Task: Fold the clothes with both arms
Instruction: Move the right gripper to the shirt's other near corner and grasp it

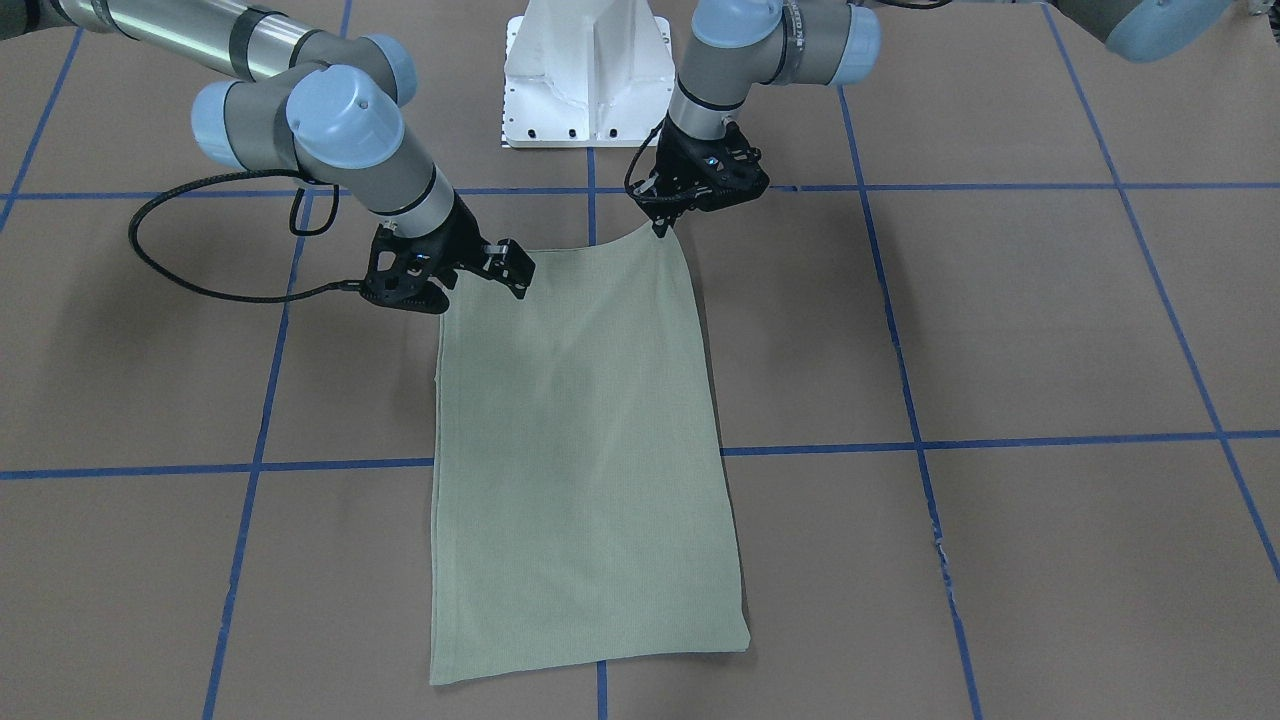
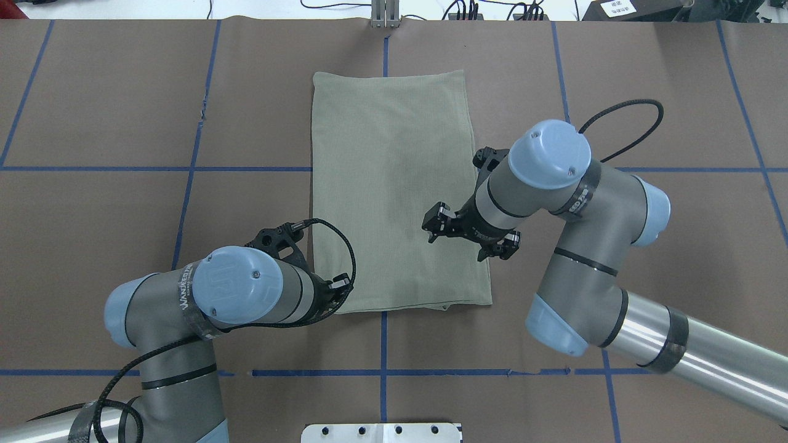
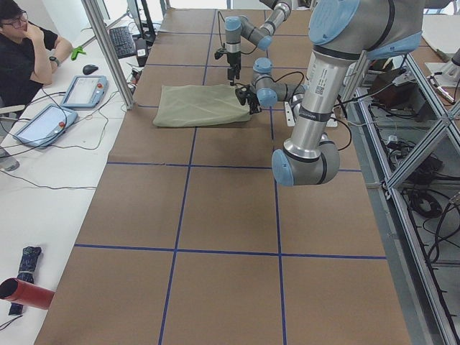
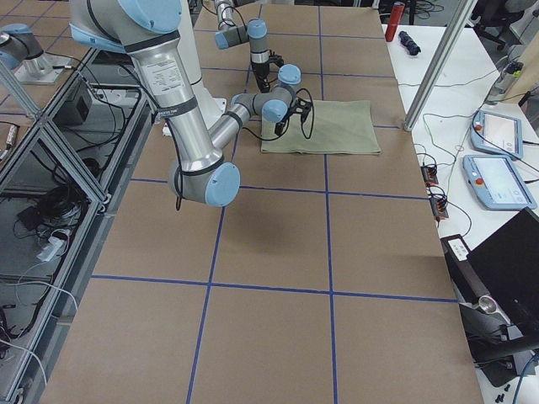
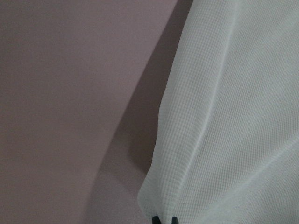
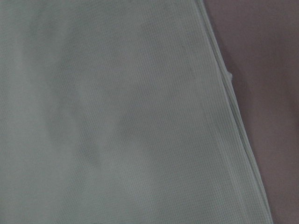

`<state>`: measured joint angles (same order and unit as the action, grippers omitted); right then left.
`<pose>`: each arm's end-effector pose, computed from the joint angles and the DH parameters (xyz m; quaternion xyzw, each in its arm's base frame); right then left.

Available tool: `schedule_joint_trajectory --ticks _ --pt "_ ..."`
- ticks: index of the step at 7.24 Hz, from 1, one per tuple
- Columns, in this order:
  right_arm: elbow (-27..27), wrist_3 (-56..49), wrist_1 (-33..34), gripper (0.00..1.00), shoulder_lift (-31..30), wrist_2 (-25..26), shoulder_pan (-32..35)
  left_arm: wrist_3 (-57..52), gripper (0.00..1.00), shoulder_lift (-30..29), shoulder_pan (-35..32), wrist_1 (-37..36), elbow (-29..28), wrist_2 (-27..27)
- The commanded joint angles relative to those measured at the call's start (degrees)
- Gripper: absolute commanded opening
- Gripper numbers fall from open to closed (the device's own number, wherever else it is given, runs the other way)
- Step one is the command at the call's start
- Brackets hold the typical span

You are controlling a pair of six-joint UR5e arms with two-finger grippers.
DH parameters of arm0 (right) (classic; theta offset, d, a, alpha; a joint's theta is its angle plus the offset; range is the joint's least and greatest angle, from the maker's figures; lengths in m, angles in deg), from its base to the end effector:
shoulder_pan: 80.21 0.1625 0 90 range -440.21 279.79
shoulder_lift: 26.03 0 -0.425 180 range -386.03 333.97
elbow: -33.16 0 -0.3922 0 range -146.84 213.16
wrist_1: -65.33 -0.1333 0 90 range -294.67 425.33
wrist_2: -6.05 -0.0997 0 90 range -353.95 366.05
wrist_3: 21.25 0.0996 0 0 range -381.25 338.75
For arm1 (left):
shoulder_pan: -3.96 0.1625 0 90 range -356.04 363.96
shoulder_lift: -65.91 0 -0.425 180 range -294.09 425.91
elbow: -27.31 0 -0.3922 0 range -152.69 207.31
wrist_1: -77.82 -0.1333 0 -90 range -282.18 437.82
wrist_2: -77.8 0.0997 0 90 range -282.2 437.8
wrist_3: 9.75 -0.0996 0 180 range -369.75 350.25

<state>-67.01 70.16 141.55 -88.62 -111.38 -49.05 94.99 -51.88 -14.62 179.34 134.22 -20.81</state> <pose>-0.5005 -0.4048 0.2779 -0.0984 -0.4617 0.1469 0.8692 0.5445 -0.3079 0.2345 -0.0504 0.4718 -0.2183 0.8528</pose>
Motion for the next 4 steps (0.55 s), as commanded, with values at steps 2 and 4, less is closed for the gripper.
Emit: schedule_joint_trajectory --ticks 2,4 --pt "-1.78 14.29 1.21 1.0 -2.44 6.51 -5.66 0.03 0.0 -0.07 0.22 0.0 0.04 0.08" --pt "-1.78 15.9 3.04 1.0 -3.15 9.4 -7.68 0.03 0.0 -0.07 0.22 0.0 0.04 0.08"
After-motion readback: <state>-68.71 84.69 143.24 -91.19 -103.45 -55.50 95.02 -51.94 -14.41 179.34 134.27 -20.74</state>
